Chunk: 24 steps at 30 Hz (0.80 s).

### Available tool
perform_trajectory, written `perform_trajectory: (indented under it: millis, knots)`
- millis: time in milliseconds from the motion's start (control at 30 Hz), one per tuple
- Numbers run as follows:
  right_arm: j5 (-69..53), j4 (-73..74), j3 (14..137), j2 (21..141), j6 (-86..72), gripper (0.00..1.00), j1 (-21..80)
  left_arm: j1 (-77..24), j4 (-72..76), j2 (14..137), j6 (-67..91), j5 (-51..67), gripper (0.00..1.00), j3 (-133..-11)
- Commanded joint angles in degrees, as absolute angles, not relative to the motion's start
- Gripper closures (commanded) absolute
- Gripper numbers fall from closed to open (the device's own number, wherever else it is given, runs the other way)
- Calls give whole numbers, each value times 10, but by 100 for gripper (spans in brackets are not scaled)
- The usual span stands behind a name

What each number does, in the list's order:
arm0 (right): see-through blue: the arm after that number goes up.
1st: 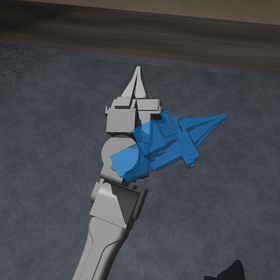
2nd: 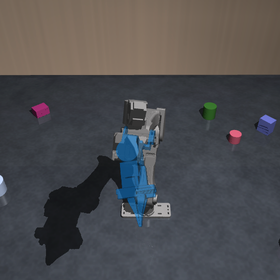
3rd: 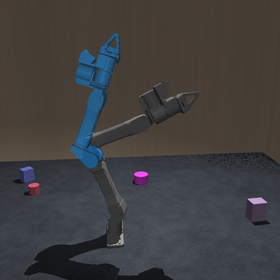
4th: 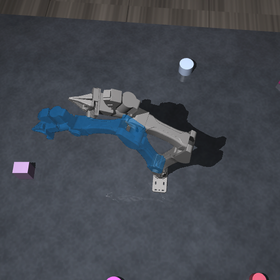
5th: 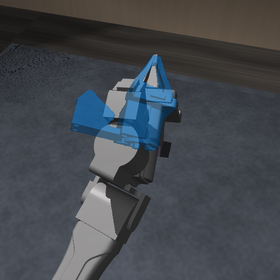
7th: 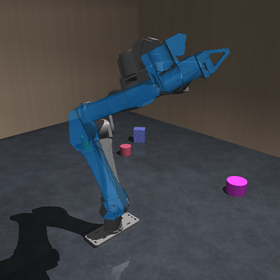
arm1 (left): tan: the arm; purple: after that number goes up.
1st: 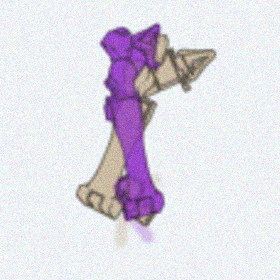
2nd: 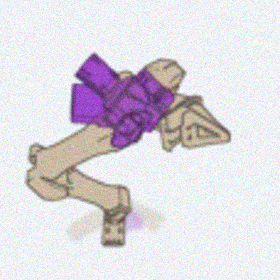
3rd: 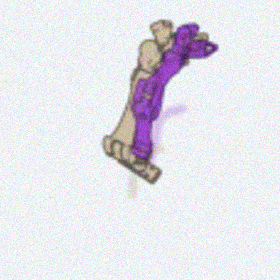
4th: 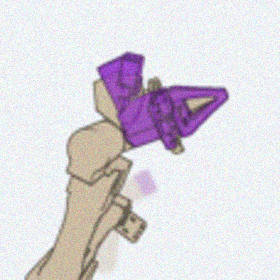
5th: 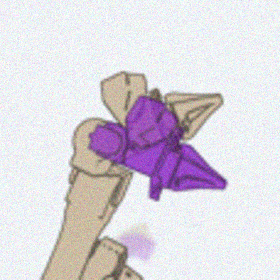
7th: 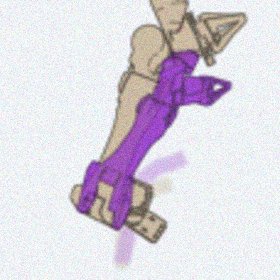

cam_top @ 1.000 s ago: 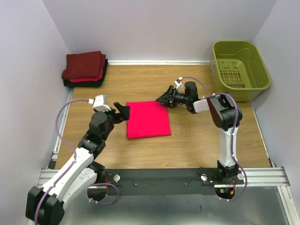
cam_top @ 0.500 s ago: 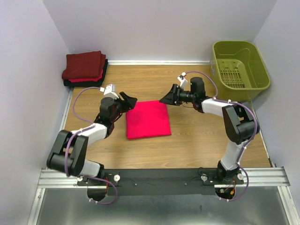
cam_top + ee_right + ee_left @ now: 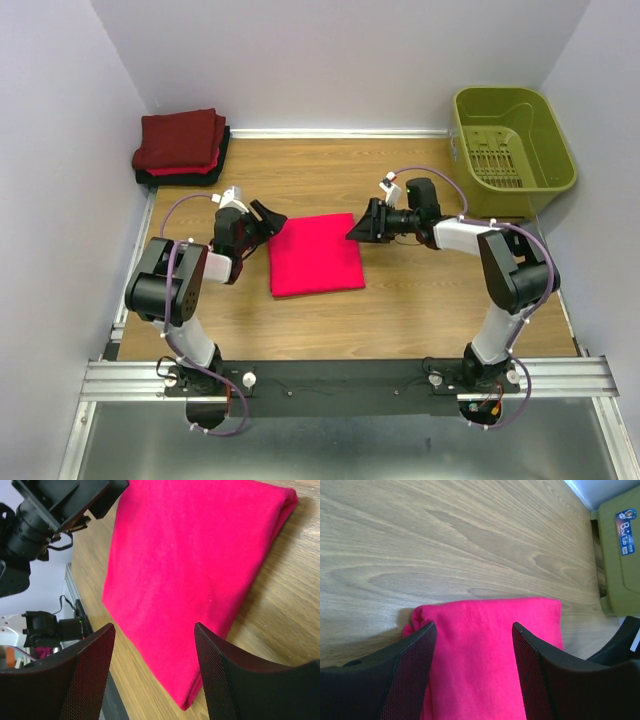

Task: Fold and stack the t-shirts
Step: Neatly place the folded tshirt to the corner

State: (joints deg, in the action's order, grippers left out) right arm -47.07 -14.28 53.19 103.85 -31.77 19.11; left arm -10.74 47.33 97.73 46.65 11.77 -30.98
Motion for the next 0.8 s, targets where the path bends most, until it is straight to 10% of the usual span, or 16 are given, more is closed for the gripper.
perform_trajectory:
  millis: [0, 767]
  knots:
    - [-453, -110, 529, 1011, -281, 28, 194, -90, 504, 986, 475, 125, 30, -317]
    - [-54, 184, 807, 1073, -22, 28, 546, -76, -113, 654, 275, -163, 1, -487]
